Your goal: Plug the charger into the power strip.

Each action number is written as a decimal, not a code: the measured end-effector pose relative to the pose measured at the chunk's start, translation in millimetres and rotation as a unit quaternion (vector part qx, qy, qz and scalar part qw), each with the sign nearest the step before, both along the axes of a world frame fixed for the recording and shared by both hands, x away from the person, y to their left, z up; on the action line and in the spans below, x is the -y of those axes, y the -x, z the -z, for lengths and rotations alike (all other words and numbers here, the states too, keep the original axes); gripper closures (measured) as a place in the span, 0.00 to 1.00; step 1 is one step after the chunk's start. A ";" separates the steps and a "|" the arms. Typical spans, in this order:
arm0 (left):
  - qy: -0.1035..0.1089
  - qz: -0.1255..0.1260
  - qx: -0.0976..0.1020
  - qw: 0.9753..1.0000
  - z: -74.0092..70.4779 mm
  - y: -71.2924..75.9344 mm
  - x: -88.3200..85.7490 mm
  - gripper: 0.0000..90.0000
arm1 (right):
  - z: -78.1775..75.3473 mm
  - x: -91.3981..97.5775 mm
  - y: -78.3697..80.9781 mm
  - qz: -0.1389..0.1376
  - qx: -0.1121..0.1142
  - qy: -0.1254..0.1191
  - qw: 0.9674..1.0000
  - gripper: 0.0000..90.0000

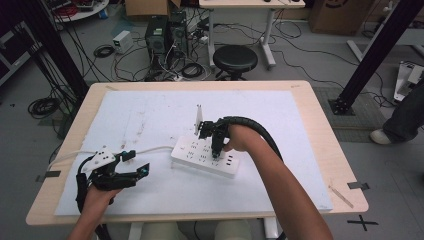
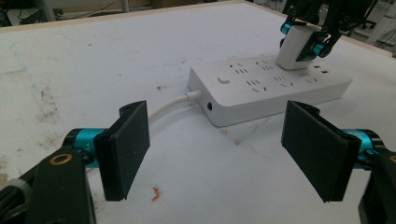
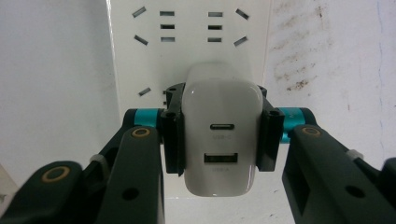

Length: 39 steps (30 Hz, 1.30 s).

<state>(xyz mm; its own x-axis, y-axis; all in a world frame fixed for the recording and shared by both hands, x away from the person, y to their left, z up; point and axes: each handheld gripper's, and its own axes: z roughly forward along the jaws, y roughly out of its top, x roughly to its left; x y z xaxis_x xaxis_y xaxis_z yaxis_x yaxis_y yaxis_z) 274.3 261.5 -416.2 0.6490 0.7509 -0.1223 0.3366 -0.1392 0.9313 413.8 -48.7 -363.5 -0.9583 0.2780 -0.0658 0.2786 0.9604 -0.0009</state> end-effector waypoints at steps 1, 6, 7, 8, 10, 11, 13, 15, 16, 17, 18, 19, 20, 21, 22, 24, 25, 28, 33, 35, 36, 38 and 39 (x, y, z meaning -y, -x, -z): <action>0.000 0.000 -0.001 1.000 -0.2 -0.2 0.0 0.26 | 0.0 -0.1 -0.1 -0.001 0.000 0.000 1.000 0.71; -0.001 0.001 -0.003 1.000 2.3 -1.3 0.9 0.26 | 0.8 3.0 -0.7 0.008 -0.002 -0.012 1.000 0.71; -0.002 0.000 -0.003 1.000 2.8 -1.6 1.1 0.26 | 0.9 3.9 -0.4 0.011 -0.002 -0.016 1.000 0.71; -0.002 0.000 -0.003 1.000 3.1 -2.0 1.3 0.26 | 1.0 4.7 0.5 0.008 0.001 -0.018 1.000 0.71; -0.002 0.001 -0.003 1.000 3.0 -2.4 1.4 0.26 | 1.3 5.3 1.8 0.009 0.004 -0.021 1.000 0.71; -0.002 0.000 -0.003 1.000 2.2 -3.5 2.1 0.26 | 1.8 5.9 2.3 0.006 0.008 -0.024 1.000 0.71; -0.001 0.000 -0.001 1.000 0.4 -4.2 3.6 0.26 | 2.3 1.9 6.7 0.005 0.021 -0.011 1.000 0.71; -0.003 0.002 0.002 1.000 -2.1 -4.2 4.5 0.26 | 2.8 1.7 5.8 0.008 0.018 -0.014 1.000 0.71; -0.002 0.001 0.003 1.000 -2.8 -3.6 5.0 0.26 | 2.7 2.1 4.3 0.006 0.016 -0.015 1.000 0.71; -0.002 0.002 0.003 1.000 -3.3 -3.1 5.2 0.26 | 3.2 2.4 3.8 0.011 0.014 -0.019 1.000 0.71; -0.003 0.002 0.003 1.000 -3.4 -2.7 5.2 0.26 | 3.1 2.4 3.2 0.011 0.012 -0.019 1.000 0.71; -0.004 0.002 0.003 1.000 -3.3 -2.5 4.6 0.26 | 3.5 2.7 2.7 0.012 0.010 -0.021 1.000 0.71; -0.004 0.002 0.003 1.000 -3.3 -2.5 4.6 0.26 | 3.5 2.7 2.7 0.012 0.010 -0.021 1.000 0.71; -0.004 0.000 0.001 1.000 -2.9 -1.8 3.6 0.26 | 2.9 1.8 3.3 0.014 0.010 -0.017 1.000 0.71; -0.004 -0.001 0.002 1.000 -2.7 -1.6 3.1 0.26 | 2.9 3.2 2.8 0.014 0.010 -0.021 1.000 0.71; -0.003 -0.001 0.002 1.000 -2.8 -0.3 2.3 0.26 | 3.6 5.4 2.8 0.012 0.011 -0.031 0.999 0.71; -0.004 -0.002 0.002 1.000 -3.1 0.4 1.8 0.26 | 4.2 7.1 3.2 0.012 0.014 -0.039 0.999 0.71; -0.004 -0.001 0.005 1.000 -3.0 0.9 1.3 0.26 | 4.8 8.5 10.0 0.008 0.033 -0.040 0.999 0.71; -0.005 -0.001 0.003 1.000 -2.3 0.1 2.4 0.26 | 6.2 14.3 10.3 0.028 0.034 -0.059 0.997 0.71; -0.003 -0.002 0.005 1.000 -3.4 -0.5 1.5 0.26 | 6.8 15.0 8.5 0.023 0.031 -0.065 0.997 0.71; -0.001 -0.005 0.005 1.000 -3.7 -0.9 1.2 0.26 | 6.7 15.4 7.2 0.025 0.027 -0.067 0.997 0.70; -0.003 -0.003 0.004 1.000 -4.0 -1.4 0.5 0.26 | 6.2 15.7 5.6 0.021 0.021 -0.070 0.997 0.70; -0.003 -0.003 0.004 1.000 -4.0 -1.4 0.5 0.26 | 6.2 15.7 5.6 0.021 0.021 -0.070 0.997 0.70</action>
<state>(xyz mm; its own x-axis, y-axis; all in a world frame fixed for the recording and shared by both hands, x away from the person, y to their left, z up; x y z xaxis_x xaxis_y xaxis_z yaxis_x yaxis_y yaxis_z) 275.7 261.0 -412.2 0.6451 0.7558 -0.1124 0.3293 -0.1423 0.9334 408.2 -64.4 -369.7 -0.9430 0.3267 -0.0640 0.3152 0.9380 0.1442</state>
